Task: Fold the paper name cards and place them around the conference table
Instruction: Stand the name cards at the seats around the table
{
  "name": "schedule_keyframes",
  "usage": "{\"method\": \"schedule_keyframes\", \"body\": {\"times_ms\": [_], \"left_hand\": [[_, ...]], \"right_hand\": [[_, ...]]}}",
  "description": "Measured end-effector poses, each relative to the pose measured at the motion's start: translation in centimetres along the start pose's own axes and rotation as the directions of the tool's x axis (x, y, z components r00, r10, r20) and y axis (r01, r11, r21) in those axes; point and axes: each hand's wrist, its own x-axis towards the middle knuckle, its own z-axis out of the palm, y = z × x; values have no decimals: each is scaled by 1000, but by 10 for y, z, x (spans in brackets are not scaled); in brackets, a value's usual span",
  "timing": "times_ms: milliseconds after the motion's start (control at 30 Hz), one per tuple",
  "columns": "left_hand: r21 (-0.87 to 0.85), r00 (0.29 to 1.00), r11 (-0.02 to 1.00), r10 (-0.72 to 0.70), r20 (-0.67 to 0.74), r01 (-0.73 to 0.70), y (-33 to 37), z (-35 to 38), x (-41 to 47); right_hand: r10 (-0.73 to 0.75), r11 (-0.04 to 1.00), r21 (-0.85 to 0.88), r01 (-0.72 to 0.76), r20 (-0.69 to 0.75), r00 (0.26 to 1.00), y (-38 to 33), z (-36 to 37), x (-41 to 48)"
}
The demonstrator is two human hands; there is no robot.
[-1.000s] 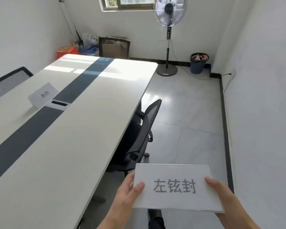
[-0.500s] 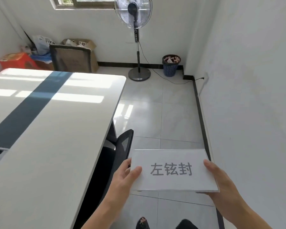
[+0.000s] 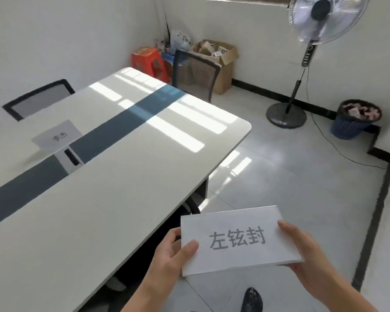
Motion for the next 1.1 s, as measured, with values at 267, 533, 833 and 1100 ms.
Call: {"method": "schedule_keyframes", "body": {"times_ms": [267, 533, 833, 1100], "left_hand": [[-225, 932, 973, -31, -360, -55, 3, -16, -18], [-305, 896, 948, -53, -442, -95, 4, -78, -16], [203, 959, 974, -40, -282, 100, 67, -240, 35], [252, 964, 931, -259, -54, 264, 59, -297, 112]], "right_hand": [[125, 976, -213, -52, 347, 930, -48, 57, 89], [180, 953, -297, -54, 416, 892, -52, 138, 143], [97, 874, -437, 212, 584, 806, -64, 256, 198], [216, 810, -547, 211, 612, 761, -40, 329, 269]]}}
